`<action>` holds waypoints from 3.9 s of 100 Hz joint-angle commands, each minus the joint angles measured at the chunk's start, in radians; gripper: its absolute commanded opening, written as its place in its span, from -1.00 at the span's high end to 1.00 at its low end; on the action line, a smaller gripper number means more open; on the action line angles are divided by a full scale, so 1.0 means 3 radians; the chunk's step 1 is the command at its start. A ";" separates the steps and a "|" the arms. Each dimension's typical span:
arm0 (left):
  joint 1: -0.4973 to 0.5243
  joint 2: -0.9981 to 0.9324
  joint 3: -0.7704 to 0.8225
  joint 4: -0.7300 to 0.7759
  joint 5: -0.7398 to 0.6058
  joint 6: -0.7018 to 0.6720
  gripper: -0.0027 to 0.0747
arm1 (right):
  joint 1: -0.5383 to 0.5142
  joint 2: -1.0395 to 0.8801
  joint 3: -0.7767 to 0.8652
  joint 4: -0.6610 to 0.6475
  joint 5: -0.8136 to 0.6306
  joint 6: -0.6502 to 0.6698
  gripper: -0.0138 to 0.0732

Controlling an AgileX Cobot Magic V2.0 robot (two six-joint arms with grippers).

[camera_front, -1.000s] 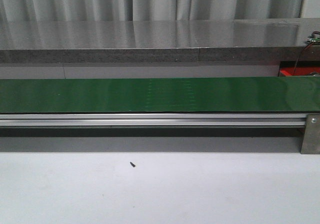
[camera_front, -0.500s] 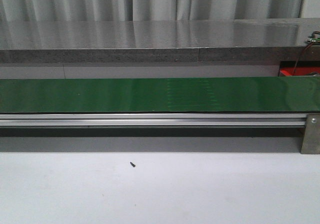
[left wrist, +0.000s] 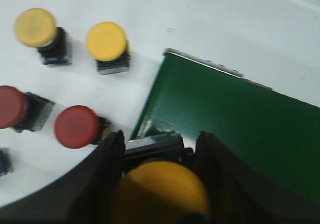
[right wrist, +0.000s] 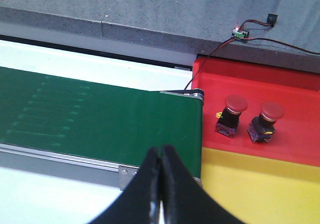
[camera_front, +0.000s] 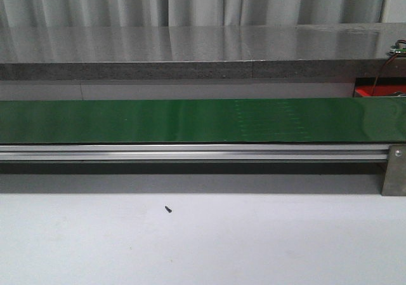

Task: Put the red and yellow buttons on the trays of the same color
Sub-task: 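Grasp a yellow push button with the left gripper, then place the yellow button on the conveyor belt and open the left gripper, then grasp a second yellow push button with the left gripper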

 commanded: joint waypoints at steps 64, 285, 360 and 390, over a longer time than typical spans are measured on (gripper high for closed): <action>-0.0338 0.0340 -0.0110 -0.0057 -0.0115 0.0028 0.60 | 0.0007 0.0004 -0.0083 0.0068 -0.0219 -0.0025 0.84; 0.1293 0.0657 -0.0078 -0.0005 -0.0405 0.0256 -0.67 | 0.0007 0.0004 -0.0083 0.0068 -0.0219 -0.0025 0.84; 0.1287 0.0912 -0.0078 -0.0032 -0.0468 0.0249 -0.11 | 0.0007 0.0004 -0.0083 0.0068 -0.0219 -0.0025 0.84; 0.1287 0.0770 -0.0078 -0.0103 -0.0362 0.0249 0.82 | 0.0007 0.0004 -0.0083 0.0068 -0.0219 -0.0025 0.84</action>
